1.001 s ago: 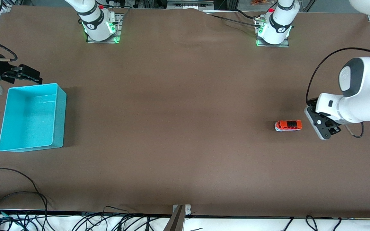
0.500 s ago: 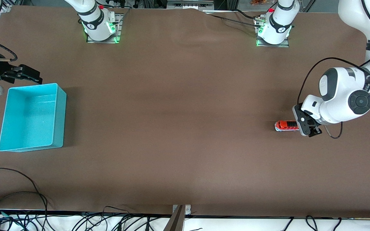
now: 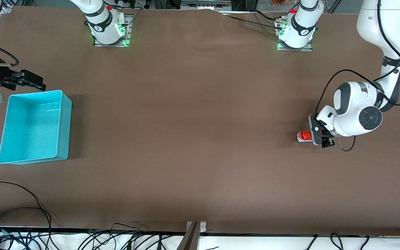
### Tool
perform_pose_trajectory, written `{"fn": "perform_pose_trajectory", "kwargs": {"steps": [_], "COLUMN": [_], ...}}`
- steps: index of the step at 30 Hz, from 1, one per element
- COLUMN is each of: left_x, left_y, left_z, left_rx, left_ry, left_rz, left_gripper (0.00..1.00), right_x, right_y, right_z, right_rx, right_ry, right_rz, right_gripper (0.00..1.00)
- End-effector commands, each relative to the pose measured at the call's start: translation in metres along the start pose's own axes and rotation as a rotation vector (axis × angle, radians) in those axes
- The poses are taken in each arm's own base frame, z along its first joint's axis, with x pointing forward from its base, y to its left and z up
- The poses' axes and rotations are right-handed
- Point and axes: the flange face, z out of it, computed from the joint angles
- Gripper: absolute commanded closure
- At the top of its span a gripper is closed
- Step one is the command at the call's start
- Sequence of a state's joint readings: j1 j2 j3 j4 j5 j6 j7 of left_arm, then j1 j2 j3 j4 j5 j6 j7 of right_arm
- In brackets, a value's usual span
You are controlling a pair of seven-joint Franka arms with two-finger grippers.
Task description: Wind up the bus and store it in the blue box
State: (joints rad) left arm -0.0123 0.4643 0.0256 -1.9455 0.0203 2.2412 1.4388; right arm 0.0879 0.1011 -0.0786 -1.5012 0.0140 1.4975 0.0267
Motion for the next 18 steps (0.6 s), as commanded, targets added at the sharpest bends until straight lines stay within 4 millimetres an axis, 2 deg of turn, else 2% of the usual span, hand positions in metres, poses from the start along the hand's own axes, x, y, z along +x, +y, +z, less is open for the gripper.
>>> {"fn": "perform_pose_trajectory", "kwargs": {"steps": [1, 15, 18], "left_x": [-0.001, -0.001, 0.0], "left_y": [0.005, 0.004, 0.002], "left_z": [0.015, 0.032, 0.033], "left_rx": [0.036, 0.034, 0.045], "left_ry": [-0.009, -0.008, -0.009], "left_rz": [0.057, 0.089, 0.095], "left_gripper": [0.0, 0.0, 0.06], "right_x": [-0.001, -0.001, -0.001], "right_y": [0.0, 0.001, 0.0], "right_z": [-0.005, -0.006, -0.005], "right_rx": [-0.019, -0.021, -0.019], "right_ry": [-0.004, -0.002, -0.004], "right_rz": [-0.002, -0.002, -0.002], "right_gripper": [0.0, 0.0, 0.0]}}
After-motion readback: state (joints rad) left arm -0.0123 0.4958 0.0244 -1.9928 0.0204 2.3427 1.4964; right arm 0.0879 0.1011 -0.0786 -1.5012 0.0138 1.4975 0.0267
